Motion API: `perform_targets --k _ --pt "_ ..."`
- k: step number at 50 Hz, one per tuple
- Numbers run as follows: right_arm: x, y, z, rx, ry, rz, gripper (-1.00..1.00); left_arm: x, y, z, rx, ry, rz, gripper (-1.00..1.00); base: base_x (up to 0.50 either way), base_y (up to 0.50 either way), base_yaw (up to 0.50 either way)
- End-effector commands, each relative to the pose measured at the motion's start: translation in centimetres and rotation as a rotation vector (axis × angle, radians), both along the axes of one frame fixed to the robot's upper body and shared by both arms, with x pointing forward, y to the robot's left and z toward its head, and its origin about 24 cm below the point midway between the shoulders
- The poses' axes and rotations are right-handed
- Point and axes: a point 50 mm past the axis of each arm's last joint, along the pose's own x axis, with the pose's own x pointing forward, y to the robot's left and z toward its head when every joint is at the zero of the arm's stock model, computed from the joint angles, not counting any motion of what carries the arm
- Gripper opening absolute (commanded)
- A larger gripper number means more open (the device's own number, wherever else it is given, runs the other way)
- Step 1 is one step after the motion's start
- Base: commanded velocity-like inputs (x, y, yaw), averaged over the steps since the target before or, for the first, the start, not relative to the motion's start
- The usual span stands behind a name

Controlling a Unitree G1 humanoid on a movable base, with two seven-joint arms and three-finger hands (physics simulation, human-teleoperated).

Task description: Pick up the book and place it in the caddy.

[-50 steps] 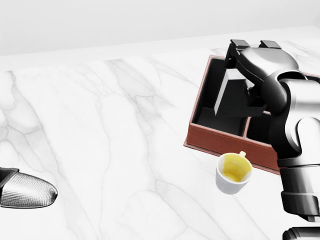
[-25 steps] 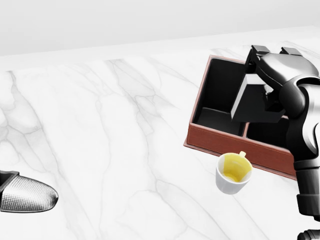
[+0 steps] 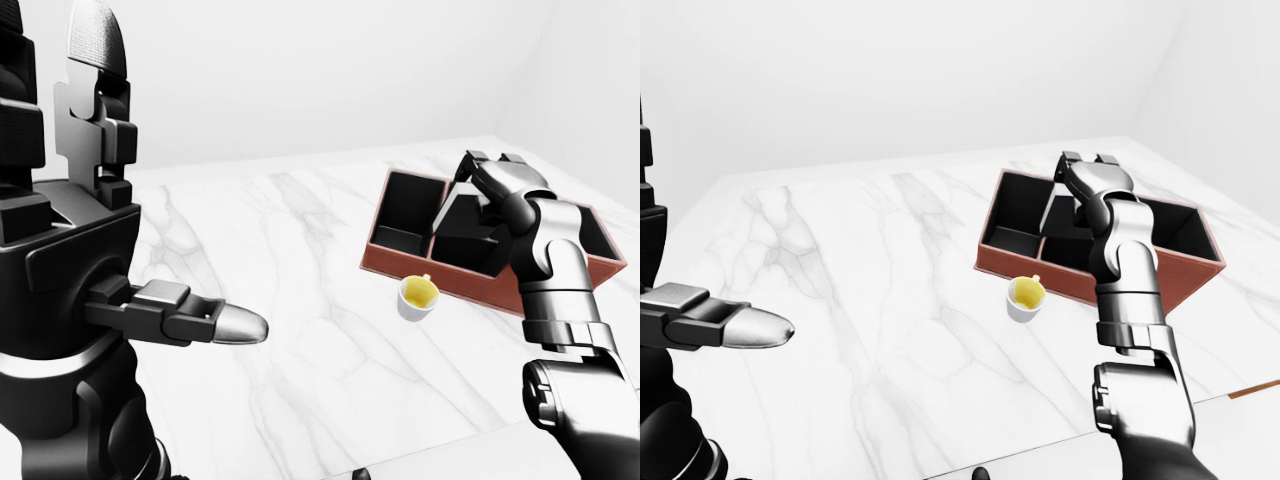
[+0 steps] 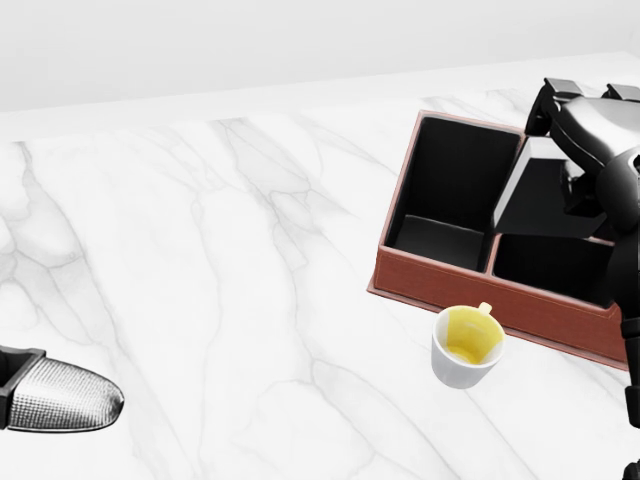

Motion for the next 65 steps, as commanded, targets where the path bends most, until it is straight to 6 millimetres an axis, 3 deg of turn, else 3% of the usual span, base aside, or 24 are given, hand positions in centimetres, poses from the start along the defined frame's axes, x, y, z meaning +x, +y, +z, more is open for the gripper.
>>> perform_targets --k 1,33,49,65 --pt "-0.3 -1.1 1.0 -0.065 -0.056 -0.057 -1.00 -0.1 -0.1 0.0 0.002 -0.004 0.000 1.00 0.00 0.00 0.00" --pt "1.5 -1.9 -3.0 -0.073 -0.058 -0.109 -1.00 0.0 -0.1 -0.2 0.015 0.008 0.014 1.00 0.00 0.00 0.00" --pt "1.4 -2.6 -2.8 -0.114 -0.070 -0.126 -1.00 0.0 -0.1 -0.3 0.021 0.013 0.021 1.00 0.00 0.00 0.00" --pt "2.0 -2.6 -4.2 -0.066 -0.069 -0.138 -1.00 0.1 0.1 -0.7 0.023 0.033 0.031 1.00 0.00 0.00 0.00"
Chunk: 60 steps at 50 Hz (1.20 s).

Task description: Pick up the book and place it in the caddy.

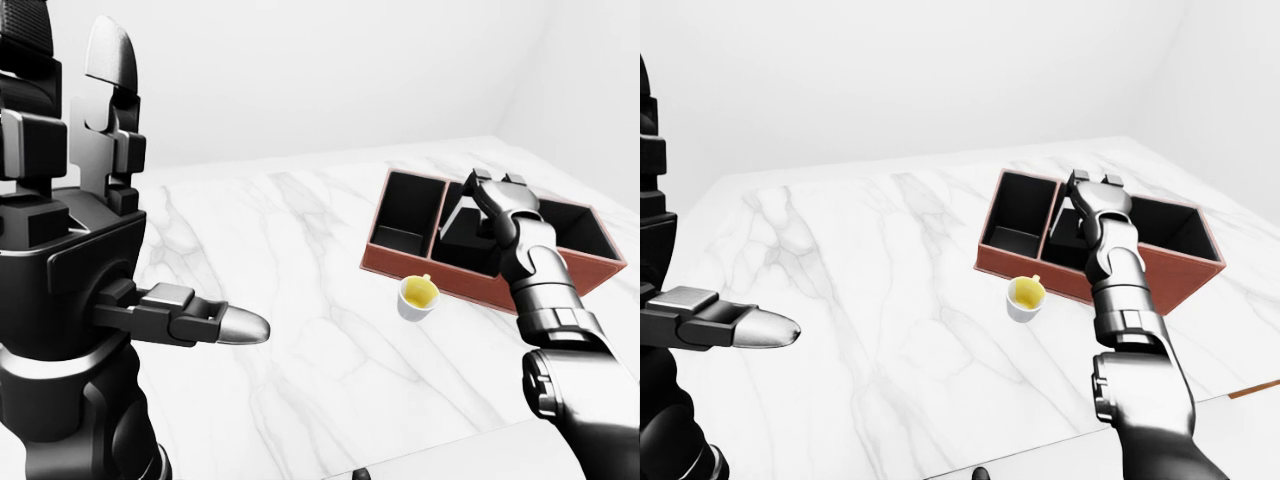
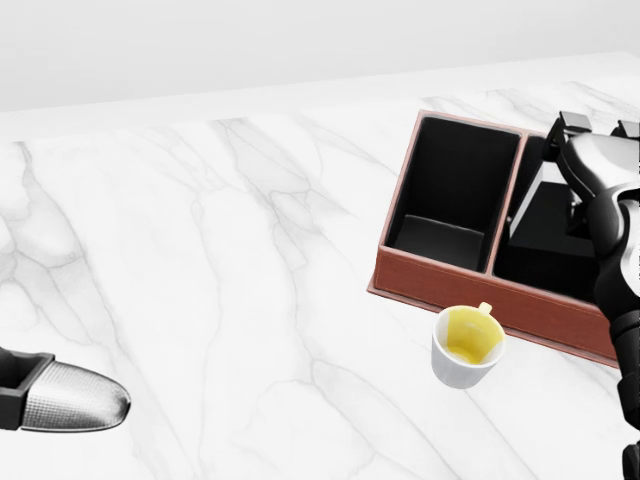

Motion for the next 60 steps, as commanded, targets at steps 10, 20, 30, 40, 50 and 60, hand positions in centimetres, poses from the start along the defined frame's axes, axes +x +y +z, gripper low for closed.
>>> perform_targets --k 10,20,30,40,50,60 --pt "0.4 -0.5 0.2 -0.062 -0.054 -0.033 -1.00 0.1 0.1 -0.3 0.004 0.015 0.011 1.00 0.00 0.00 0.00" --pt "0.5 -0.4 -0.1 -0.060 -0.049 -0.034 -1.00 0.1 0.0 -0.2 0.009 0.011 0.012 1.00 0.00 0.00 0.00" --pt "0.7 -0.6 -0.8 -0.056 -0.050 -0.052 -1.00 -0.2 -0.1 0.0 0.016 -0.005 0.011 1.00 0.00 0.00 0.00" --pt "0.8 -0.7 -1.2 -0.050 -0.050 -0.061 -1.00 -0.2 -0.1 -0.1 0.023 -0.001 0.018 1.00 0.00 0.00 0.00" --pt "0.7 -0.9 -1.5 -0.065 -0.045 -0.068 -1.00 -0.1 -0.1 -0.2 0.025 0.007 0.021 1.00 0.00 0.00 0.00" --pt "0.7 -1.1 -2.1 -0.056 -0.031 -0.084 -1.00 0.2 0.1 -0.5 0.032 0.027 0.036 1.00 0.00 0.00 0.00"
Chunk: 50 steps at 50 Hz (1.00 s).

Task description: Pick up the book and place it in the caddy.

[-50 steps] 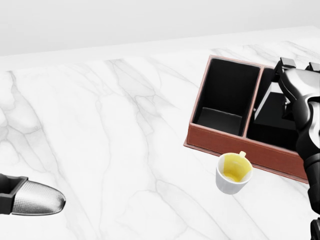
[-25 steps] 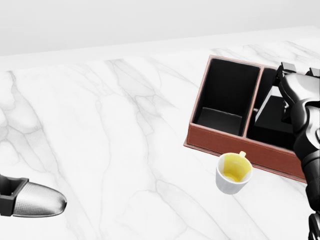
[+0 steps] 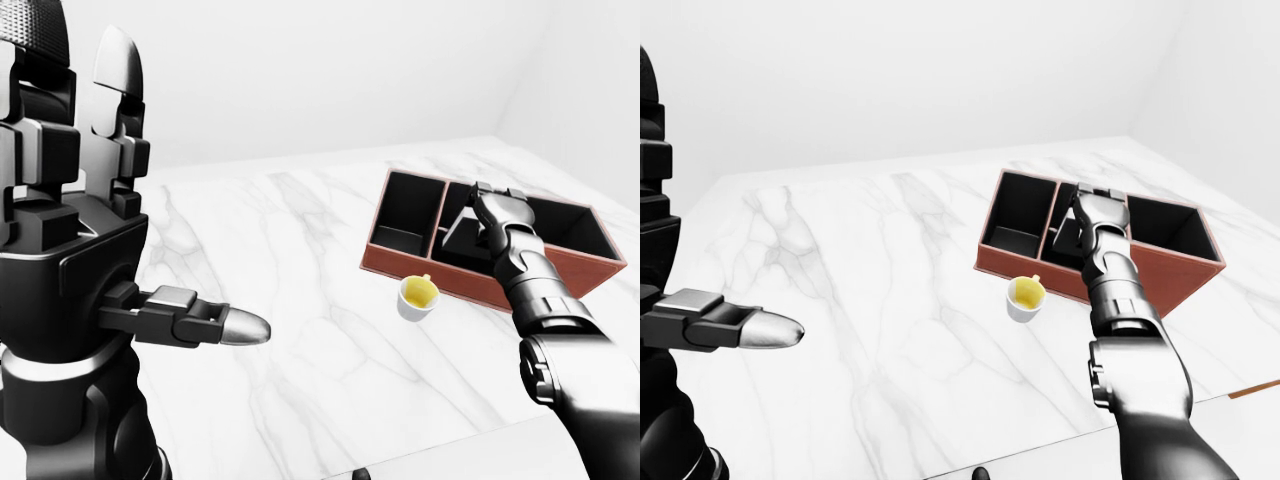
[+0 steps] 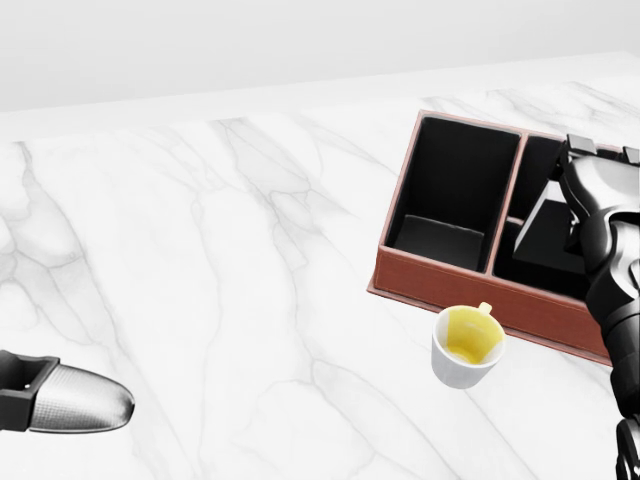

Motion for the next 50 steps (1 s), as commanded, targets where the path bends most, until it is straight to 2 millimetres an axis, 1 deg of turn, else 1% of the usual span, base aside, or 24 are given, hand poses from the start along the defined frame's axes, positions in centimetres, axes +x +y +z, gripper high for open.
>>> perform_targets --k 1,25,37,50 --pt "0.2 -0.1 0.8 -0.088 -0.032 -0.003 -1.00 0.4 0.2 -0.4 0.005 0.026 0.014 1.00 0.00 0.00 0.00" --pt "0.2 -0.2 0.2 -0.091 -0.028 -0.020 -1.00 0.7 0.3 -0.6 0.008 0.044 0.025 1.00 0.00 0.00 0.00" --pt "0.4 0.1 0.2 -0.081 -0.038 -0.021 -1.00 0.6 0.2 -0.5 0.012 0.035 0.025 1.00 0.00 0.00 0.00" --pt "0.3 0.4 -0.6 -0.075 -0.029 -0.018 -1.00 0.5 0.3 -0.6 0.015 0.042 0.034 1.00 0.00 0.00 0.00"
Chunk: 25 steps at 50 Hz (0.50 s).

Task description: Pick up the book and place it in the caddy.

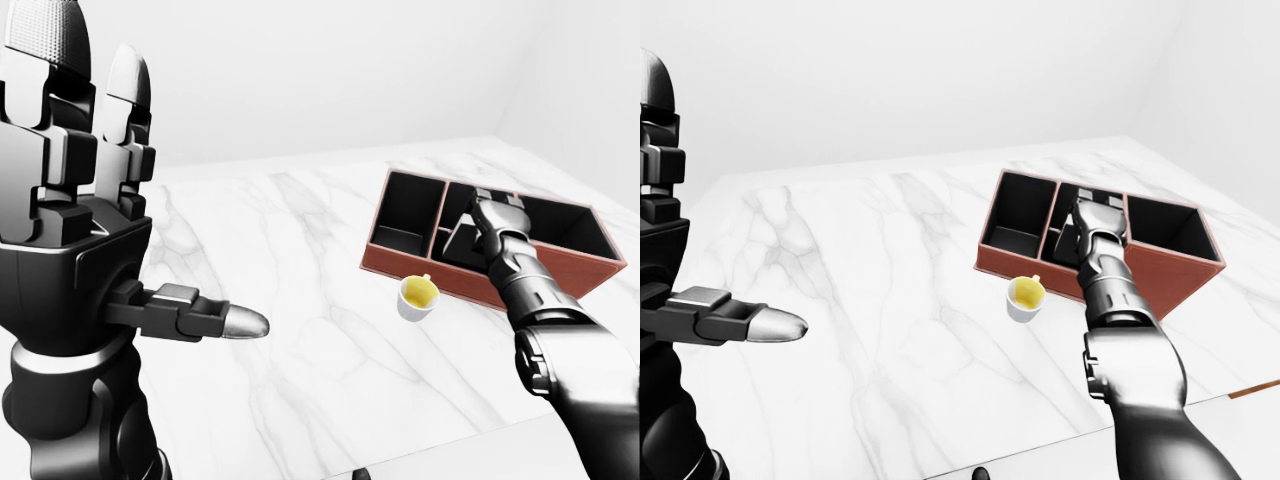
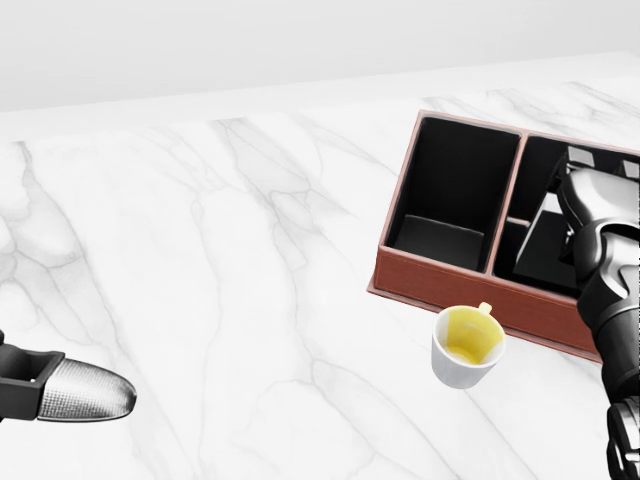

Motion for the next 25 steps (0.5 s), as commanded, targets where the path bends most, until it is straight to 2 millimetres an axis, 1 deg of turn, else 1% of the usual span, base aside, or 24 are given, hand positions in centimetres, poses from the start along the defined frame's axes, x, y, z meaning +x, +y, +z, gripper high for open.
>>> perform_targets --k 1,3,4,5,6,8,9,17,25 --pt "0.4 0.4 0.9 -0.094 -0.040 0.025 -1.00 0.1 0.2 -0.2 0.001 0.010 0.009 1.00 0.00 0.00 0.00" --pt "0.4 0.4 1.0 -0.097 -0.045 0.024 -1.00 0.1 0.2 -0.2 0.001 0.014 0.011 1.00 0.00 0.00 0.00" --pt "0.4 0.4 1.0 -0.097 -0.050 0.024 -0.89 0.1 0.2 -0.2 0.001 0.015 0.011 1.00 0.00 0.00 0.00" --pt "0.4 0.4 1.1 -0.100 -0.059 0.024 -0.51 0.1 0.2 -0.2 0.001 0.016 0.012 1.00 0.00 0.00 0.00" --pt "0.4 0.5 1.3 -0.110 -0.066 0.025 0.06 0.2 0.3 -0.3 0.001 0.018 0.013 1.00 0.00 0.00 0.00" --pt "0.5 0.5 1.4 -0.118 -0.075 0.026 0.90 0.1 0.3 -0.3 0.000 0.017 0.014 1.00 0.00 0.00 0.00" --pt "0.5 0.5 1.4 -0.119 -0.076 0.027 1.00 0.1 0.3 -0.3 0.001 0.017 0.014 1.00 0.00 0.00 0.00" --pt "0.6 0.7 1.6 -0.124 -0.083 0.033 1.00 0.1 0.3 -0.3 0.001 0.018 0.015 1.00 0.00 0.00 0.00" --pt "0.8 0.9 2.1 -0.123 -0.093 0.045 1.00 0.1 0.2 -0.2 -0.001 0.011 0.011 1.00 0.00 0.00 0.00"
